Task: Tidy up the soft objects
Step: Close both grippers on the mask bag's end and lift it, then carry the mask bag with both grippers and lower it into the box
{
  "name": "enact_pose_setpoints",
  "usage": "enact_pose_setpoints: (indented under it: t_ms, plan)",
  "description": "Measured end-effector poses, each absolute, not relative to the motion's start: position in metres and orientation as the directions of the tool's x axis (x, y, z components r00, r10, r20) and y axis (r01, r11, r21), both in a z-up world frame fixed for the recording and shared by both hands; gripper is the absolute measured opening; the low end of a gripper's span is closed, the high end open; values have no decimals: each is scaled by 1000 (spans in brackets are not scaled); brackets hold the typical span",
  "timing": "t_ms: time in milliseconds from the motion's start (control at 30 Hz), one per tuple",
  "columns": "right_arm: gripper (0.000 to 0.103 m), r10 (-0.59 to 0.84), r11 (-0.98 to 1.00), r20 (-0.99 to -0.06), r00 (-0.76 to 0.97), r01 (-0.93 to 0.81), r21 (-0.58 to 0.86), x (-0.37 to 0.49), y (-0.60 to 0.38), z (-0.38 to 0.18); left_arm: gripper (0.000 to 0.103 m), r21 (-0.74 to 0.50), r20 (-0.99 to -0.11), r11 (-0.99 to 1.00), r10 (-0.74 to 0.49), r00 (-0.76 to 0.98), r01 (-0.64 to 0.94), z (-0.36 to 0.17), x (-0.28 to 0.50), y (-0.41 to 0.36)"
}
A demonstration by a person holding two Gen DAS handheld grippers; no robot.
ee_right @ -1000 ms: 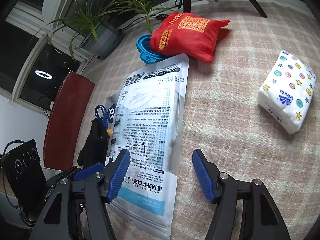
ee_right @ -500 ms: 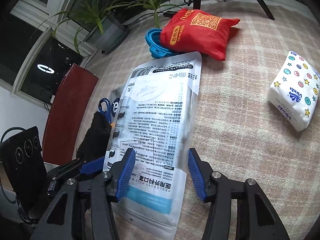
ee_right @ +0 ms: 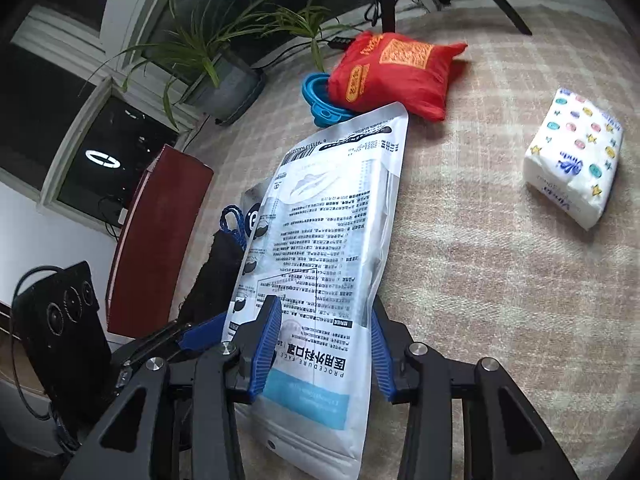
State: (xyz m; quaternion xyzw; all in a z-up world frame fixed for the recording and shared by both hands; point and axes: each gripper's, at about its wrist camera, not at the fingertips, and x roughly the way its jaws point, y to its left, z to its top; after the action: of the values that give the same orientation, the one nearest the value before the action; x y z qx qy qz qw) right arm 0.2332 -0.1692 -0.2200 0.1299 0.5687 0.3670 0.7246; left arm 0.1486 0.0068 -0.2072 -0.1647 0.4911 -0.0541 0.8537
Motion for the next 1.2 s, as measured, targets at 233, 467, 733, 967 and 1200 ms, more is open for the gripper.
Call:
enact_pose_setpoints:
  t_ms: [233,467,733,967,1200]
  plan:
    - [29,665,712,-732,148,-419,563,222,-174,-197,48,-334,-799,941,-254,544,-52,-191,143,4]
    - [29,673,706,-711,202,-461,537,208,-170,-163,48,-324,-765,945,-240,598,-35,-166,131,6]
    - [29,701,679,-677,226,-502,536,193,-149,-124,48,-324,-725,945,-218,653,-44,-136,114,21]
    - [29,728,646,-649,223,-541,539,177,-111,-96,48,-316,-693,946,-179,699,-72,-111,94,49]
    - [29,741,618,-639,205,-580,530,160,-61,-76,48,-339,-661,933,-143,736,-123,-97,69,89]
